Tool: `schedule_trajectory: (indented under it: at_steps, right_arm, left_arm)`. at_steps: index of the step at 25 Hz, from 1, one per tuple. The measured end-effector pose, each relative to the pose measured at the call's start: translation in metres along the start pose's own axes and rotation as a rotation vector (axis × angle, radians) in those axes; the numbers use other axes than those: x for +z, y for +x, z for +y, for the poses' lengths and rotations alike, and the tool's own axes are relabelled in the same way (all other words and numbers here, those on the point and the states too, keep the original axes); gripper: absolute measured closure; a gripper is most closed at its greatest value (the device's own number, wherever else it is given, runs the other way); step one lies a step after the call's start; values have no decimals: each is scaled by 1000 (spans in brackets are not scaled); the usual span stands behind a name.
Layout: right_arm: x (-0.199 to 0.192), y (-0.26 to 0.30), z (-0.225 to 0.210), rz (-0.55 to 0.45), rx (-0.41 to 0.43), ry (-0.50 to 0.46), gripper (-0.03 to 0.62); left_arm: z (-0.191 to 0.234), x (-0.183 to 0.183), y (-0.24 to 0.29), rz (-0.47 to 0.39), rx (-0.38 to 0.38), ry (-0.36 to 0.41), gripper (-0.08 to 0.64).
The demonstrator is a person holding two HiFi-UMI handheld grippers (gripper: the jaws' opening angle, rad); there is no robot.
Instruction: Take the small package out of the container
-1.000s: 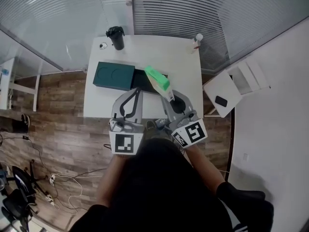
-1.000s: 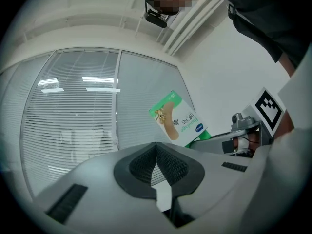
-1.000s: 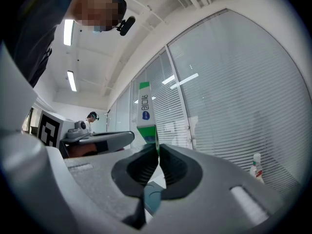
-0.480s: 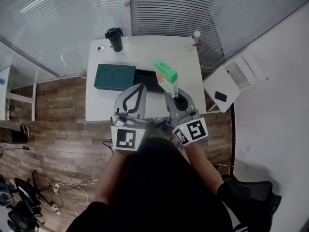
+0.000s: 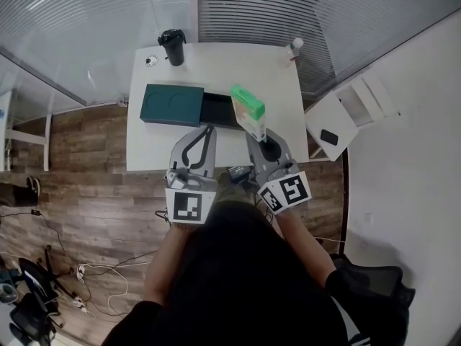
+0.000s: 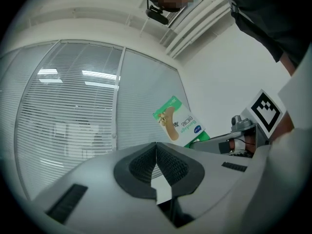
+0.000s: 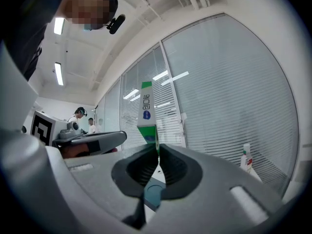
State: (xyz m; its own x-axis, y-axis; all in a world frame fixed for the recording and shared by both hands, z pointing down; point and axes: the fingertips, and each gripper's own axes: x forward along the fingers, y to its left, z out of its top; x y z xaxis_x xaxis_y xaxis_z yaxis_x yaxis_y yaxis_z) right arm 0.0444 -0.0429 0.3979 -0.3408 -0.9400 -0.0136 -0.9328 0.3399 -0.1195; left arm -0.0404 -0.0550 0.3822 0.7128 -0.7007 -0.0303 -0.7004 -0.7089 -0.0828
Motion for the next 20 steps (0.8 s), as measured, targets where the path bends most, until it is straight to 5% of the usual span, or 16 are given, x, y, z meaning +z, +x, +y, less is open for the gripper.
schedule_trajectory:
  at_steps: [20]
  right_arm:
    - [2,4,-2,23,24,-50,589]
  left_arm:
    - [4,-14,0,27,50,-40,561]
